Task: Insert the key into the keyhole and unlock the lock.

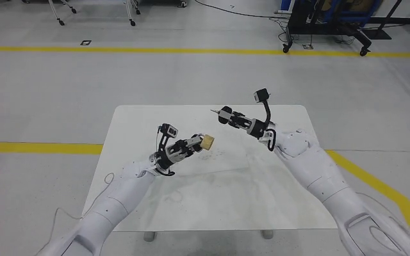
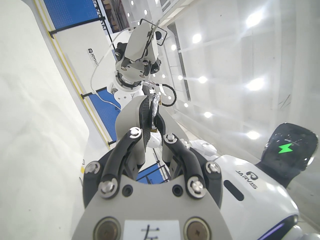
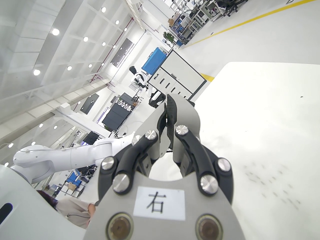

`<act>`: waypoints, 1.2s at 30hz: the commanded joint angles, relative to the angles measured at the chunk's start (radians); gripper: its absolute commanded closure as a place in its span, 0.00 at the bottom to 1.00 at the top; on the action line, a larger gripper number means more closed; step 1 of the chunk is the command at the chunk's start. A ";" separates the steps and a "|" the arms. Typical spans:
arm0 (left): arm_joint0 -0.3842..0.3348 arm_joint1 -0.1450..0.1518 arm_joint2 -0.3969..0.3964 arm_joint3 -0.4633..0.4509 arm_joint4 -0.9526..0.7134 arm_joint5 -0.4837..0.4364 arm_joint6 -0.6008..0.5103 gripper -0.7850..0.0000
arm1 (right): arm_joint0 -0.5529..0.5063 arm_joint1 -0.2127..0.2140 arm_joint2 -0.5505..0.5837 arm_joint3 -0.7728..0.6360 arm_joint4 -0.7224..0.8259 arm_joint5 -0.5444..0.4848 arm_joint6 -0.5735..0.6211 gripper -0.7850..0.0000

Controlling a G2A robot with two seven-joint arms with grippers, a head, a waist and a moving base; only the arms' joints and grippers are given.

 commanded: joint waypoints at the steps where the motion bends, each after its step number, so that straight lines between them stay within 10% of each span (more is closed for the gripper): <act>1: -0.006 -0.010 -0.001 0.024 -0.054 0.059 -0.060 1.00 | 0.004 -0.006 -0.005 0.007 0.026 -0.014 0.026 1.00; 36: -0.037 -0.108 -0.097 0.191 0.007 0.108 -0.109 1.00 | 0.057 -0.079 -0.023 0.116 0.187 -0.085 0.263 1.00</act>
